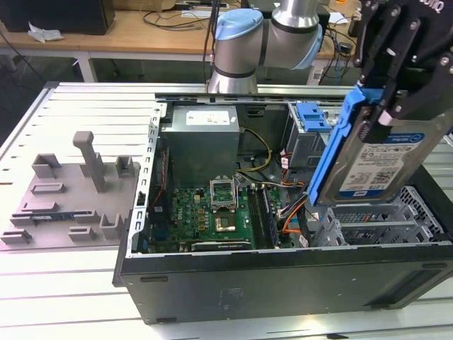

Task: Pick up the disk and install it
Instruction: 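Insert the disk into the insertion slot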

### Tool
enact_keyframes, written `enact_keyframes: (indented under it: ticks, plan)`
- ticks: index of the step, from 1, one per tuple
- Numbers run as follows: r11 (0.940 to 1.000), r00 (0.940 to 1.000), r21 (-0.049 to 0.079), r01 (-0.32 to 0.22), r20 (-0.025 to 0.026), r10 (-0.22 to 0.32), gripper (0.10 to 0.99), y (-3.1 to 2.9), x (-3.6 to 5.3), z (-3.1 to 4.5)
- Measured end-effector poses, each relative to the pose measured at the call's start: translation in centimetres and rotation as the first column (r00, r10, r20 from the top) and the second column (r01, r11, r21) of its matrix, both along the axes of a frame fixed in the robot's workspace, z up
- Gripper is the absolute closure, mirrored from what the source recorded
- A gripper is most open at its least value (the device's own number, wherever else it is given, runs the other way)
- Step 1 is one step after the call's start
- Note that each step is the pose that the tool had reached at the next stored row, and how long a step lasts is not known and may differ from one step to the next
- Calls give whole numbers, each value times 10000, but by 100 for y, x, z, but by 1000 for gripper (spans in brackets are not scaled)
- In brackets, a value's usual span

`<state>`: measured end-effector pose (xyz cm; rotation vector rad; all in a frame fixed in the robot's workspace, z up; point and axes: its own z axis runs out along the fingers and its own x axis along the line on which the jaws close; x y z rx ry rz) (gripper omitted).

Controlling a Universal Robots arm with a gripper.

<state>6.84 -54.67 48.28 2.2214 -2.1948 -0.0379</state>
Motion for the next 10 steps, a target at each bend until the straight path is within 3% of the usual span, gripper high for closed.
enact_keyframes:
  ticks: [5,10]
  plan:
    - [10000,10000,1,-1,0,1,722,0,215,-40]
    - [10000,10000,0,0,0,0,722,1,344,-70]
